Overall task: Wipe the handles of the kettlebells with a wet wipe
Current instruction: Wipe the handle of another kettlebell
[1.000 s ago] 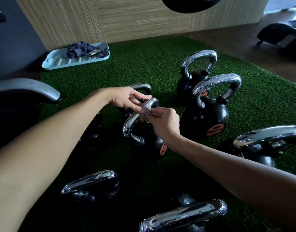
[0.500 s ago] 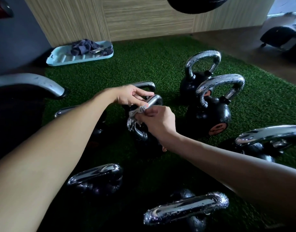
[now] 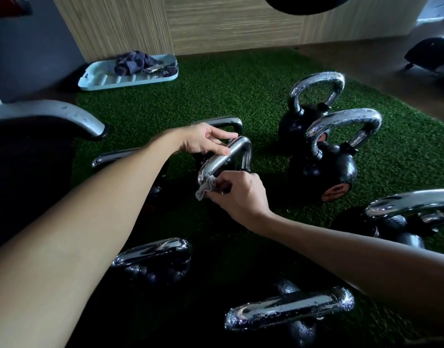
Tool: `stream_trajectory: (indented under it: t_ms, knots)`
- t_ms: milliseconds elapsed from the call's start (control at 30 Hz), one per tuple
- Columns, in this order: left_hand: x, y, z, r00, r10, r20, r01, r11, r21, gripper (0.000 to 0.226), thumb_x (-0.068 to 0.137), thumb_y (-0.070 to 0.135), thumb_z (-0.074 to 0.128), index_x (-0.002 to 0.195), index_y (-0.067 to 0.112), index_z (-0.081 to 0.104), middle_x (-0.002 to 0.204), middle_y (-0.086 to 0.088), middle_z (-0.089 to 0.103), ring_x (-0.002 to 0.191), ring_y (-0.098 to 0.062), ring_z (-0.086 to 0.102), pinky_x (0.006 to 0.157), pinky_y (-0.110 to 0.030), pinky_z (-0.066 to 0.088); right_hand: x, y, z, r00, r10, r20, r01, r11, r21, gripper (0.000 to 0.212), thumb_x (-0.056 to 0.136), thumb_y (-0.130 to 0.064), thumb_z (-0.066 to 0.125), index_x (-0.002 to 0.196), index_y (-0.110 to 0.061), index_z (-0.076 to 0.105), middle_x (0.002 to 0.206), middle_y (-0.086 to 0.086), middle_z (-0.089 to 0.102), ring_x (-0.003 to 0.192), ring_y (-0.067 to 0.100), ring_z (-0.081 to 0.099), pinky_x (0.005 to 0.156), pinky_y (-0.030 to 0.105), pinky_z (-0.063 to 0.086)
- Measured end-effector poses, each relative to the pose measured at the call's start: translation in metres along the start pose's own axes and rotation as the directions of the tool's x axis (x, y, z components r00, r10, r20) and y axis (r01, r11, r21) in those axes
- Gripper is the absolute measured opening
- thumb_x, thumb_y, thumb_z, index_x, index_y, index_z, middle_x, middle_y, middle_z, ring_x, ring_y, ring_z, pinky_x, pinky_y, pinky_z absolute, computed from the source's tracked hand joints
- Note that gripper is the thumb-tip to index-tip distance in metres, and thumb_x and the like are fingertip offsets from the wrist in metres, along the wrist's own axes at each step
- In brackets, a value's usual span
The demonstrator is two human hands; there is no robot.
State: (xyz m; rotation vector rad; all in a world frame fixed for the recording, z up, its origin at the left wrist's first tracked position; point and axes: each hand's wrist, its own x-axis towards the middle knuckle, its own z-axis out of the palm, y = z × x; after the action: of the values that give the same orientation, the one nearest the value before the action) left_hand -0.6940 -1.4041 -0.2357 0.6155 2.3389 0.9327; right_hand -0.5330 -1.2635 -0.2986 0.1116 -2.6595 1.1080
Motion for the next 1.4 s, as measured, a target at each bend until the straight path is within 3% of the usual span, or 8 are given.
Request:
stream_trajectory:
  t_ms: [300, 433, 567, 733, 967, 1100, 1267, 1400]
  knots:
    - [-0.008, 0.005, 0.006, 1.000, -0.011, -0.023, 0.011, 1.000, -0.012, 0.059, 0.088, 0.025, 0.077, 0.143, 0.034, 0.057, 0.119, 0.006, 0.075, 0.091, 0.003, 0.064, 0.069, -0.009, 0.046, -0.011, 0.039, 0.007, 0.998, -0.050, 0.029, 0.051, 0.998, -0.045, 0.025, 0.076, -0.045, 0.078, 0.099, -0.034, 0.079, 0.088, -0.013, 0.077, 0.074, 0.006, 0.070, 0.066, 0.032, 0.057]
    - [-0.013, 0.018, 0.023, 1.000, -0.007, 0.017, 0.006, 0.999, 0.050, 0.065, 0.078, 0.046, 0.084, 0.136, 0.053, 0.056, 0.130, 0.008, 0.069, 0.116, 0.006, 0.061, 0.109, -0.024, 0.044, -0.013, 0.052, -0.017, 0.983, 0.175, -0.057, -0.166, 0.976, 0.143, 0.027, 0.073, -0.030, 0.086, 0.100, -0.028, 0.081, 0.084, -0.013, 0.078, 0.070, -0.007, 0.067, 0.069, 0.014, 0.054]
    - [-0.021, 0.035, 0.042, 0.999, 0.015, 0.045, -0.023, 0.980, 0.198, 0.074, 0.061, 0.067, 0.085, 0.127, 0.071, 0.051, 0.142, 0.018, 0.058, 0.130, 0.002, 0.053, 0.118, -0.031, 0.035, -0.015, 0.070, -0.061, 0.912, 0.373, -0.172, -0.325, 0.911, 0.256, 0.025, 0.074, -0.027, 0.089, 0.098, -0.027, 0.081, 0.071, -0.019, 0.070, 0.068, -0.013, 0.062, 0.059, 0.003, 0.043]
    - [-0.071, 0.058, 0.040, 0.998, -0.066, -0.017, 0.065, 0.852, 0.520, 0.115, 0.056, 0.069, 0.087, 0.153, 0.053, 0.029, 0.143, 0.018, 0.055, 0.135, -0.007, 0.050, 0.112, -0.033, 0.036, -0.006, 0.076, -0.100, 0.896, 0.386, -0.218, -0.317, 0.902, 0.293, 0.026, 0.076, -0.025, 0.088, 0.100, -0.027, 0.080, 0.079, -0.016, 0.072, 0.069, -0.011, 0.061, 0.060, 0.008, 0.043]
    - [-0.105, 0.046, 0.073, 0.963, 0.053, -0.264, 0.129, 0.771, 0.624, 0.107, 0.053, 0.068, 0.089, 0.148, 0.055, 0.039, 0.126, 0.024, 0.068, 0.122, -0.004, 0.061, 0.094, -0.029, 0.053, 0.015, 0.069, -0.105, 0.922, 0.334, -0.193, -0.262, 0.910, 0.322, 0.028, 0.075, -0.022, 0.089, 0.100, -0.027, 0.080, 0.074, -0.021, 0.068, 0.070, -0.011, 0.061, 0.058, -0.001, 0.041]
    - [-0.099, 0.038, 0.068, 0.972, 0.035, -0.234, 0.109, 0.813, 0.572, 0.106, 0.056, 0.064, 0.090, 0.148, 0.056, 0.037, 0.134, 0.024, 0.062, 0.130, -0.001, 0.055, 0.095, -0.029, 0.050, 0.031, 0.071, -0.112, 0.934, 0.334, -0.129, -0.268, 0.892, 0.364, 0.027, 0.073, -0.018, 0.090, 0.088, -0.035, 0.074, 0.076, -0.020, 0.071, 0.070, -0.004, 0.065, 0.057, 0.002, 0.044]
    - [-0.085, 0.040, 0.044, 0.984, 0.016, -0.180, 0.110, 0.734, 0.671, 0.101, 0.061, 0.052, 0.093, 0.144, 0.062, 0.037, 0.144, 0.015, 0.058, 0.130, -0.014, 0.055, 0.091, -0.029, 0.047, 0.046, 0.082, -0.116, 0.939, 0.329, -0.103, -0.275, 0.895, 0.351, 0.029, 0.070, -0.017, 0.091, 0.085, -0.034, 0.074, 0.079, -0.016, 0.073, 0.079, 0.003, 0.070, 0.079, 0.023, 0.054]
    - [-0.079, 0.035, 0.016, 0.997, 0.003, -0.081, 0.052, 0.737, 0.673, 0.094, 0.068, 0.032, 0.093, 0.140, 0.064, 0.041, 0.108, 0.020, 0.045, 0.096, -0.001, 0.046, 0.085, -0.026, 0.039, 0.050, 0.086, -0.115, 0.937, 0.349, -0.013, -0.306, 0.839, 0.450, 0.029, 0.071, -0.014, 0.091, 0.084, -0.033, 0.072, 0.084, -0.009, 0.076, 0.067, -0.002, 0.067, 0.065, 0.020, 0.052]
